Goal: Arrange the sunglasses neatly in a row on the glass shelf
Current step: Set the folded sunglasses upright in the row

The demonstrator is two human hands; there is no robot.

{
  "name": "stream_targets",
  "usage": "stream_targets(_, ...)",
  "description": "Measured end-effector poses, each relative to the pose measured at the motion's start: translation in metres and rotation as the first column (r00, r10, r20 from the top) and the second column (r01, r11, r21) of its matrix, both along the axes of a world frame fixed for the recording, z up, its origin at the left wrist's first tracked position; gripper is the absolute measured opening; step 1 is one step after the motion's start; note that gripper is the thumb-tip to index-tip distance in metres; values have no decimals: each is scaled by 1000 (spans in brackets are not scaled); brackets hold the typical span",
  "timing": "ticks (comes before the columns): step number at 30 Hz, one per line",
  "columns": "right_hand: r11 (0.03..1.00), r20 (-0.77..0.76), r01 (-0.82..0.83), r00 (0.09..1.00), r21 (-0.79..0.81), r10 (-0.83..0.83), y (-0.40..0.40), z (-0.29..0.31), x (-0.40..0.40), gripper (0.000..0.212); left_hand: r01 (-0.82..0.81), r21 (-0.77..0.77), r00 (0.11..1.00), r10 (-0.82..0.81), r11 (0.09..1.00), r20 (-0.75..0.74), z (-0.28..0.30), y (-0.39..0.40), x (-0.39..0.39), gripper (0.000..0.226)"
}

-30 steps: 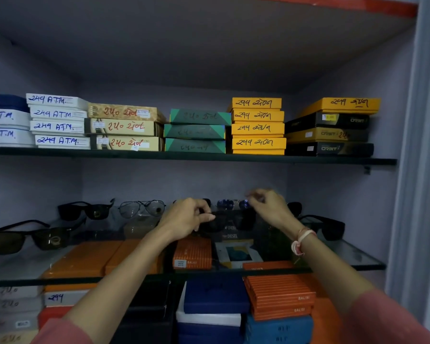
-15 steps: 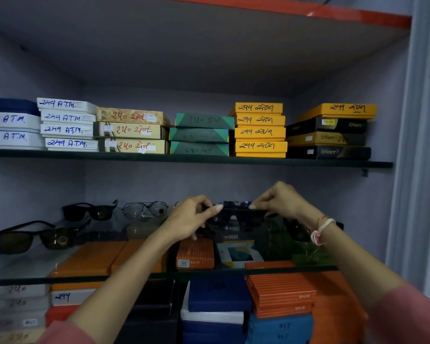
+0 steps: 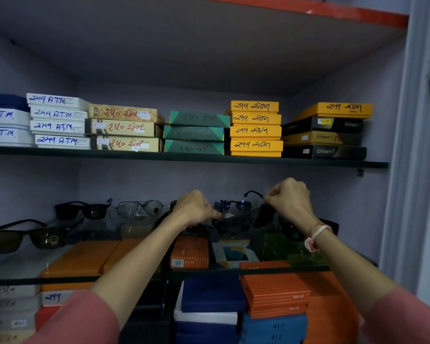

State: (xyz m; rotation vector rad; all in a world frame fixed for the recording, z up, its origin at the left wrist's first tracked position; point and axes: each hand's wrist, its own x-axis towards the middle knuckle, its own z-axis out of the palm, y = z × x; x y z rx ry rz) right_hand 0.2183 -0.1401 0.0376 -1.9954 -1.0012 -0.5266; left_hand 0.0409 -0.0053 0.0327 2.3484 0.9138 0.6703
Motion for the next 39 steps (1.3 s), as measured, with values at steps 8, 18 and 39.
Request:
stream_targets(8,979,-140,88,983,-184,-115,-6,-9,24,28,-146,91,989,145,985,11,-7,6,35,50)
stream_targets(18,941,-205,36,973,-336,-110,2,-20,48,31,-123,54,985,129,991,-119,-15,16,58,35)
stream_targets(39,944,-44,-71,997,-324,60,44,0,4,27,-263,139,965,261,955,27,-11,51,-2,31)
